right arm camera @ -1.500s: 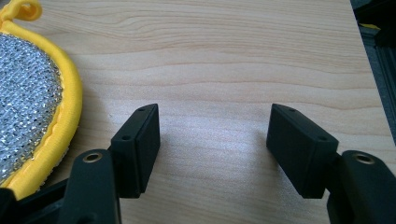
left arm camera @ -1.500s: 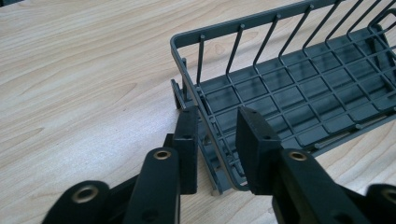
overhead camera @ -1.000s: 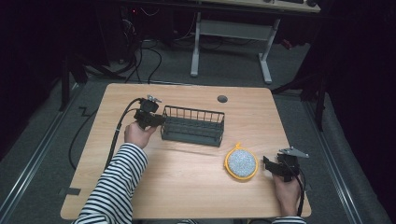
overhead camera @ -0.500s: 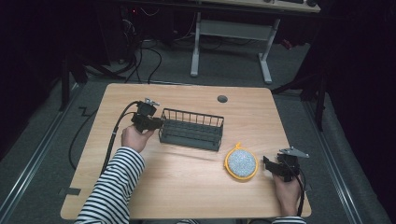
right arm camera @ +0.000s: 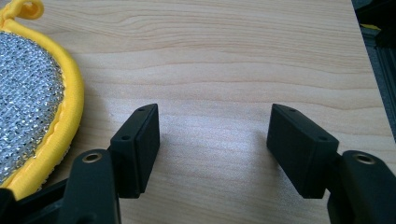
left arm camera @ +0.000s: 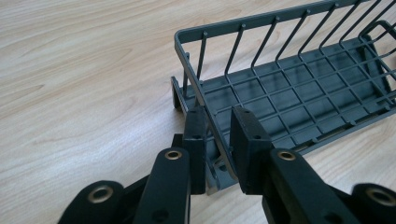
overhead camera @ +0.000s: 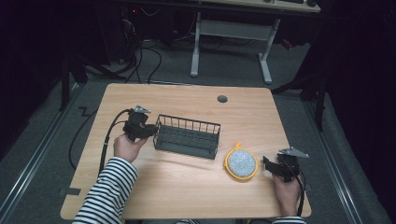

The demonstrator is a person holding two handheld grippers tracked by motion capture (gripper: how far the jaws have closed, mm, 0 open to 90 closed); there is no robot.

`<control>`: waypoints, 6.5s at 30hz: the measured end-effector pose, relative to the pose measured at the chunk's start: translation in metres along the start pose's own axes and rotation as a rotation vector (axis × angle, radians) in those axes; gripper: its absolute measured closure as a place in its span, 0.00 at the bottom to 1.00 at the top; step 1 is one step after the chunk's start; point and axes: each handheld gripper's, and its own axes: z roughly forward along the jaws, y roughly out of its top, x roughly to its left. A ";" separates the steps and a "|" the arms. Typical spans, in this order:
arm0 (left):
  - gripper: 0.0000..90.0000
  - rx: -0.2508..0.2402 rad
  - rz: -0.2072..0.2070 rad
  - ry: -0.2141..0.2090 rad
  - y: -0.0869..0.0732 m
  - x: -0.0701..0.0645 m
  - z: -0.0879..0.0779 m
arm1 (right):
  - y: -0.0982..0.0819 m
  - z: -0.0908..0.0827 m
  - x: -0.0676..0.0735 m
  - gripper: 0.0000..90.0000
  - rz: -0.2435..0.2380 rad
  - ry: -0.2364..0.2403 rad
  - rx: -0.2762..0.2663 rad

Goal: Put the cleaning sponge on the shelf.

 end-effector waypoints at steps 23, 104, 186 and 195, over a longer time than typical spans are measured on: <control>0.68 -0.031 -0.001 -0.006 -0.014 -0.013 -0.014 | 0.000 0.000 0.001 0.39 -0.011 0.007 0.000; 0.39 -0.104 -0.203 0.306 -0.141 0.037 -0.004 | 0.000 0.000 0.001 0.39 -0.009 0.003 0.001; 0.34 -0.120 -0.193 0.309 -0.143 0.036 -0.002 | 0.065 0.015 0.050 0.39 -0.030 0.316 0.340; 0.34 -0.112 -0.184 0.317 -0.142 0.035 -0.001 | 0.059 0.017 0.045 0.60 -0.017 0.378 0.322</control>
